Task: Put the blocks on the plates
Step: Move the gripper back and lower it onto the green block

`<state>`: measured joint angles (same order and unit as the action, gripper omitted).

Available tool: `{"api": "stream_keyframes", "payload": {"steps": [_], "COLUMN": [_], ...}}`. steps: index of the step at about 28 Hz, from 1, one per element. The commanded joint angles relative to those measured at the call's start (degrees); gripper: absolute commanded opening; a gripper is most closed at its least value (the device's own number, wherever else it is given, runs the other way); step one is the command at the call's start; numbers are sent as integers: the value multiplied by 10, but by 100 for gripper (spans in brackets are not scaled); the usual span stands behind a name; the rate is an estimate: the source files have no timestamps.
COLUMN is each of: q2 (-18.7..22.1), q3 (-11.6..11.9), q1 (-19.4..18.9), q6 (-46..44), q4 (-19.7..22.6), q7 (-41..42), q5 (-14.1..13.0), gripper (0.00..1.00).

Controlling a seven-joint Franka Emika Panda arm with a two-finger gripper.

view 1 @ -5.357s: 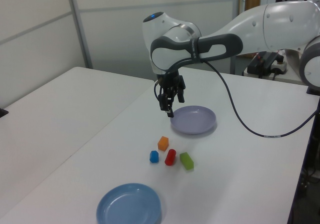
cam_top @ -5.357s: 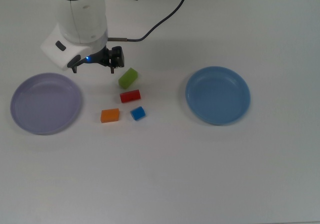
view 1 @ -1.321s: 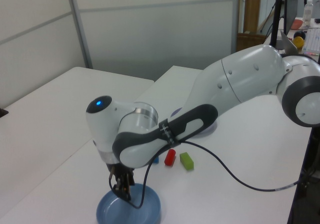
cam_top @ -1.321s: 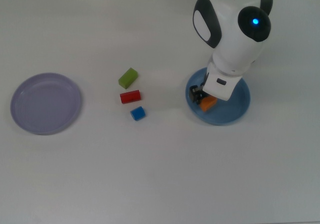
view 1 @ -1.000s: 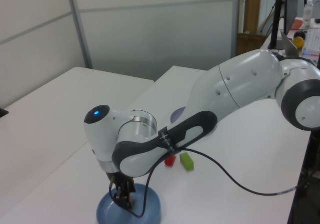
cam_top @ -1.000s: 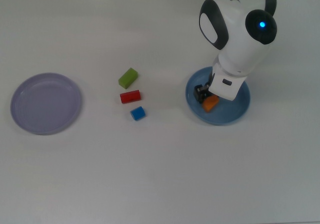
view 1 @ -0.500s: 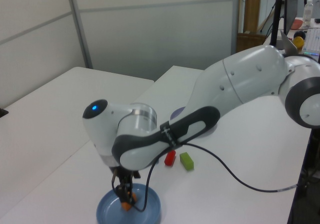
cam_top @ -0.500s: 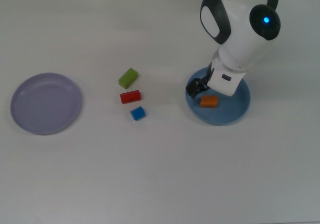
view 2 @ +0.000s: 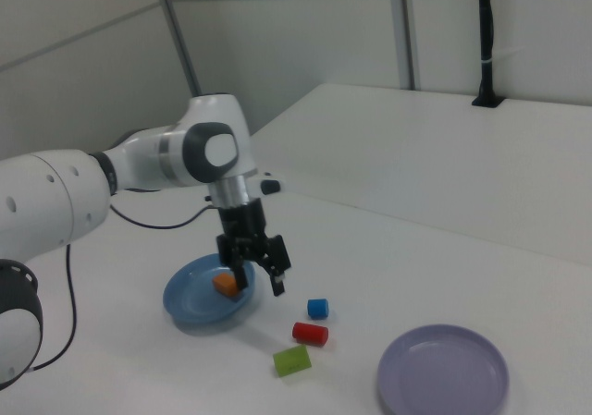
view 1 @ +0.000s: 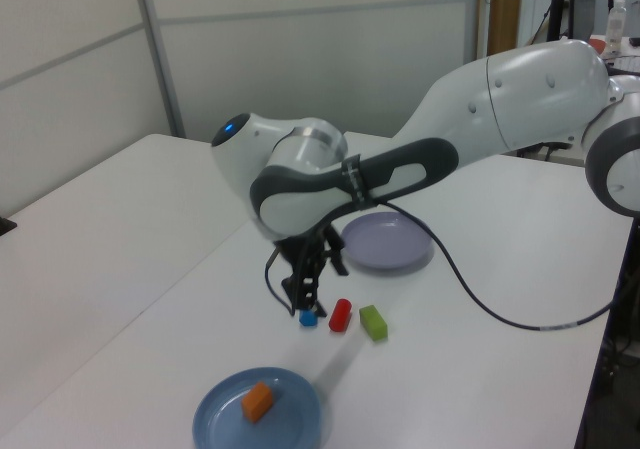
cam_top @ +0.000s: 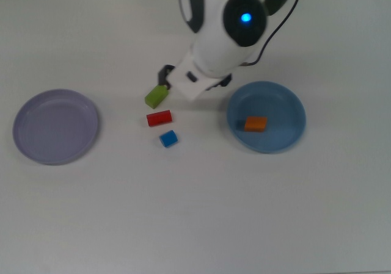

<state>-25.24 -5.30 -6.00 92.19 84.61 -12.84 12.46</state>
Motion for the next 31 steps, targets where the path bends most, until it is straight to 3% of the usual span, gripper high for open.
{"api": "stream_keyframes", "payload": {"steps": [1,6,8,13,28,29,30,31], "q2": [4,-9,-9,-9,-12,-12,-12,-12], "q3": [30,49,54,54,52,52,52,52], "q1": [0,0,5,14,21,21,21,22], "q6": [-9,10,42,102,108,108,109,110], "q4": [19,36,62,103,141,142,142,141], "q7": [-103,-176,-196,-229,-214,-209,-204,-195], "q5": [-11,-11,-12,-13,-3,-3,-4,-6], "gripper": [100,100,100,100,99,92,75,47]}}
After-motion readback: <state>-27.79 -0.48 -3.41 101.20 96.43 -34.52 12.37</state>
